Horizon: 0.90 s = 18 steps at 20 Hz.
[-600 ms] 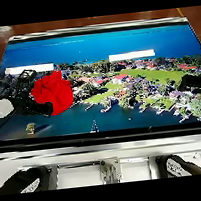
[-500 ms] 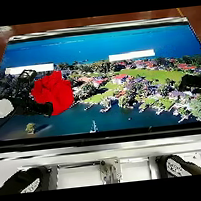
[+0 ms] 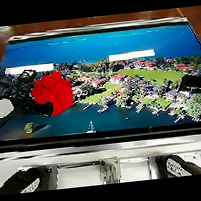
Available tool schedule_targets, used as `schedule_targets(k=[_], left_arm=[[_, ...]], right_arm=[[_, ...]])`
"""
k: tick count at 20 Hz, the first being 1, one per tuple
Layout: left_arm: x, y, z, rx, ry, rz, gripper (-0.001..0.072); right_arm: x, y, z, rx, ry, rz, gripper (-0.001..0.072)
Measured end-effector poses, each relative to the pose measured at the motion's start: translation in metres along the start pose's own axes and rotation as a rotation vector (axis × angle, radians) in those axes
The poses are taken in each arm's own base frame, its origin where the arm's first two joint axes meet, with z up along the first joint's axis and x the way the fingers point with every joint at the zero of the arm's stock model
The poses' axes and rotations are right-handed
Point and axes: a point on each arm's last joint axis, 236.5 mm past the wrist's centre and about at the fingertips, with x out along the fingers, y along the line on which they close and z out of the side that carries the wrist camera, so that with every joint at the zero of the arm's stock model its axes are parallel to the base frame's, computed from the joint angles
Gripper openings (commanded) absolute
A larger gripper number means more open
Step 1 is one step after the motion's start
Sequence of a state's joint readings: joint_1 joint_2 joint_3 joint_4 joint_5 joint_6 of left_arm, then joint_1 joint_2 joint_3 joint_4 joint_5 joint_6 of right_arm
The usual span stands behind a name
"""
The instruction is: Fold the shirts.
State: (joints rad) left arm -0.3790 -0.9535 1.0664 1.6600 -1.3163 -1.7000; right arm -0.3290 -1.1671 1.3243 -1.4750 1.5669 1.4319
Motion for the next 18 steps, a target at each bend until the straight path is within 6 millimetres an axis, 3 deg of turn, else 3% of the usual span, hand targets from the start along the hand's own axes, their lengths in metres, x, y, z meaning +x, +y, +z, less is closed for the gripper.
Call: schedule_targets(k=[8,14,16,18], left_arm=[[0.000,-0.001,0.003,0.000,-0.011,-0.003,0.0665],[0.000,-0.015,0.025,-0.017,-0.102,-0.065,0.0663],[0.001,-0.025,0.031,-0.030,-0.122,-0.104,0.0591],[0.007,-0.027,0.043,-0.071,-0.147,-0.125,0.0638]], right_arm=[[0.000,0.000,0.008,0.000,-0.033,-0.001,0.0626],[0.000,0.001,0.011,0.022,-0.048,0.003,0.0626],[0.000,0.001,0.011,0.024,-0.047,0.004,0.0626],[0.000,0.001,0.011,0.027,-0.046,0.005,0.0626]])
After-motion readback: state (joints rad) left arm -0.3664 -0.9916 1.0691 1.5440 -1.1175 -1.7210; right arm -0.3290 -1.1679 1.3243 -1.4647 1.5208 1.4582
